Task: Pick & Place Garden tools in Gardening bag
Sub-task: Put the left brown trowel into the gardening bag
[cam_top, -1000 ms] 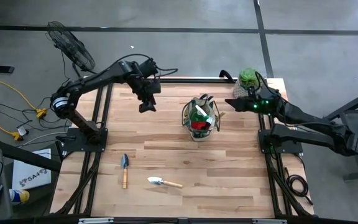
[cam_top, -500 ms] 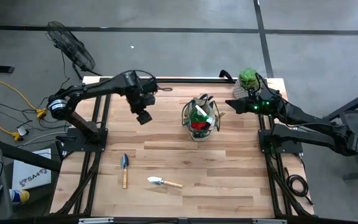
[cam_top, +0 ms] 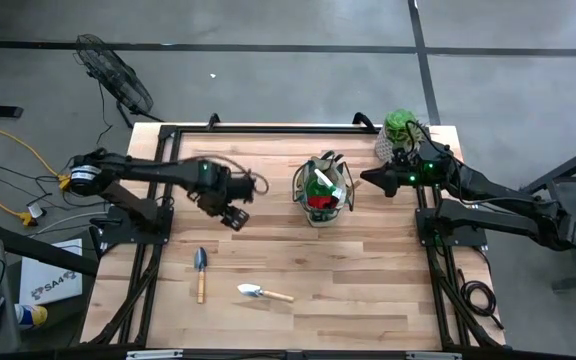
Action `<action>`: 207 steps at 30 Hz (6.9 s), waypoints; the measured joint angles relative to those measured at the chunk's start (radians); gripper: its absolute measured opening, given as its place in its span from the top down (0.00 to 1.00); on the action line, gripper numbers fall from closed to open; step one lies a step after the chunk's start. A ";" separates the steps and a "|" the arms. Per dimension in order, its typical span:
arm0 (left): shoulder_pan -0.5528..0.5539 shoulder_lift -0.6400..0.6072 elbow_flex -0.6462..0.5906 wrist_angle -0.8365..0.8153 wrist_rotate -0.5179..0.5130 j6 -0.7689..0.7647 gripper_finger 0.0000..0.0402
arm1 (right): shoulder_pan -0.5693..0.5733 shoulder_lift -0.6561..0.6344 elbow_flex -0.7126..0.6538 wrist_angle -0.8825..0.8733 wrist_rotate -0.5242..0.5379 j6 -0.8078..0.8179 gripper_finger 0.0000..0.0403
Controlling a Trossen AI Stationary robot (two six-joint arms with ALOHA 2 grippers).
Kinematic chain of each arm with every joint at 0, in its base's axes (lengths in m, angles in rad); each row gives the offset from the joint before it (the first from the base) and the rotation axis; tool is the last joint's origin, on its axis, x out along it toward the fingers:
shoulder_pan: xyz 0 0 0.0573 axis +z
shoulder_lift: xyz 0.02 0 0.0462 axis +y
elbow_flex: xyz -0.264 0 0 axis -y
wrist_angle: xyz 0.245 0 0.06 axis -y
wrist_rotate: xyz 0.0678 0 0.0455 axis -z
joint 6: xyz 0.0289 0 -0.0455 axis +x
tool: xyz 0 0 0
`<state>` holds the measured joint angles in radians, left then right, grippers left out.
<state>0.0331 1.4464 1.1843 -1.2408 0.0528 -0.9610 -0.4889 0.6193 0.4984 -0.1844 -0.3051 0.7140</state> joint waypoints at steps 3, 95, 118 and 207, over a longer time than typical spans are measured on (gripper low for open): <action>-0.088 0.000 -0.015 0.002 -0.031 -0.192 0.47 | 0.000 0.000 0.000 0.000 -0.041 -0.030 0.74; -0.715 0.297 0.033 0.172 0.094 -0.838 0.84 | 0.008 0.001 0.000 0.151 -0.360 -0.236 0.74; -0.182 0.296 0.644 -0.280 -0.165 0.280 0.84 | 0.264 0.211 0.359 -0.100 -0.192 -0.768 0.74; 0.122 0.295 0.922 -0.219 -0.556 0.946 0.28 | 0.408 0.836 0.705 0.006 1.016 -1.280 0.99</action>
<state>0.1547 1.7416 2.1067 -1.4599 -0.5028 -0.0152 -0.0814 1.4549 1.2034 -0.1781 0.7108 -0.5655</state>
